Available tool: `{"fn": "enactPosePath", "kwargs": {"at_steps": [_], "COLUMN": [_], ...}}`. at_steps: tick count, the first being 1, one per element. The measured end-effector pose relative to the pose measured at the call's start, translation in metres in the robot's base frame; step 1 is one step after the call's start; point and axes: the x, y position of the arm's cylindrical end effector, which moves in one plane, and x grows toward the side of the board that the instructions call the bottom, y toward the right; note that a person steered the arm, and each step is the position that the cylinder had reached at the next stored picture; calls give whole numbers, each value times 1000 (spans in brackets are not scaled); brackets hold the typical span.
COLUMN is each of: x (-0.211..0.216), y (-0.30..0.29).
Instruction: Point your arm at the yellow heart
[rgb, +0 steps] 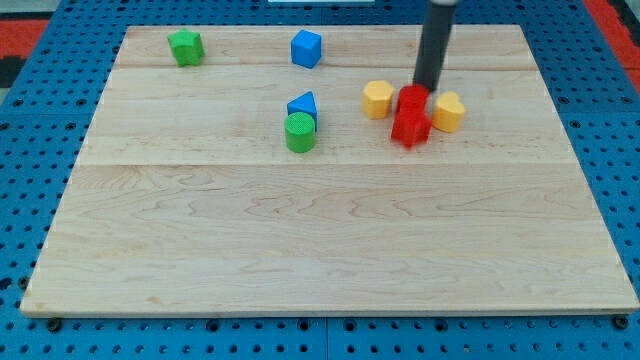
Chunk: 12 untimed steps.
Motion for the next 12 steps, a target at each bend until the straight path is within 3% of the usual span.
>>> {"fn": "enactPosePath", "kwargs": {"at_steps": [1,2,10,12], "x": [-23,-75,-92,-73], "y": [3,3,26,5]}}
